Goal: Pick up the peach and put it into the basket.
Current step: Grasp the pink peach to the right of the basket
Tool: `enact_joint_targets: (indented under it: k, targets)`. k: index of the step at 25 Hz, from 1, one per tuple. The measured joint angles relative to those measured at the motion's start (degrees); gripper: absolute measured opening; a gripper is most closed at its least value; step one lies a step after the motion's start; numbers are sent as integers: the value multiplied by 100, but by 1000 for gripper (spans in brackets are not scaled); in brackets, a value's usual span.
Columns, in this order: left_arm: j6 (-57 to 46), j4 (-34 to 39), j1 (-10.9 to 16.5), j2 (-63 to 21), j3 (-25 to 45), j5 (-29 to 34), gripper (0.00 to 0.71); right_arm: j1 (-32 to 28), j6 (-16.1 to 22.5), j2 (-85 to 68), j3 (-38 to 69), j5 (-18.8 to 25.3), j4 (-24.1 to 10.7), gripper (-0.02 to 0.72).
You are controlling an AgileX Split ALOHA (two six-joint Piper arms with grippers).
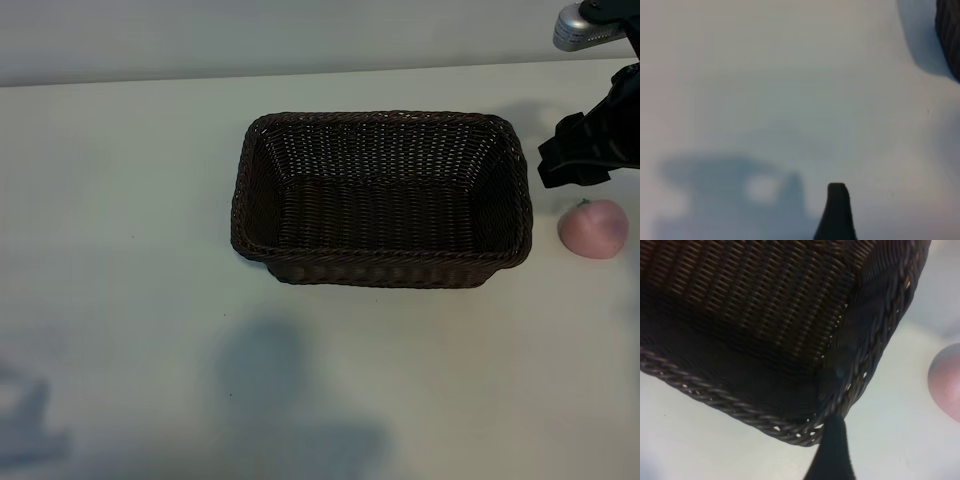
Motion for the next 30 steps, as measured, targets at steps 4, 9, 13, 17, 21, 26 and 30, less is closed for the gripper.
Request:
enact_joint_targets:
  k: [4, 9, 13, 17, 21, 26, 30]
  targets:
    - [0, 0, 0, -12, 155, 6, 598, 0, 0, 0, 0, -6, -4, 595]
    - [0, 0, 0, -17, 159, -12, 598, 0, 118, 0, 0, -89, -10, 595]
    - [0, 0, 0, -17, 159, -12, 598, 0, 417, 0, 0, -200, -356, 594]
    - [0, 0, 0, -17, 159, -12, 598, 0, 951, 0, 0, -252, -1074, 573]
    - [0, 0, 0, -23, 159, -12, 598, -98, 1508, 0, 0, -360, -1526, 563]
    - [0, 0, -111, -391, 166, -7, 598, -348, 1564, 258, 0, -428, -1594, 562]
    - [0, -5, -220, -822, 166, -1, 598, -360, 1559, 680, 0, -541, -1589, 562]
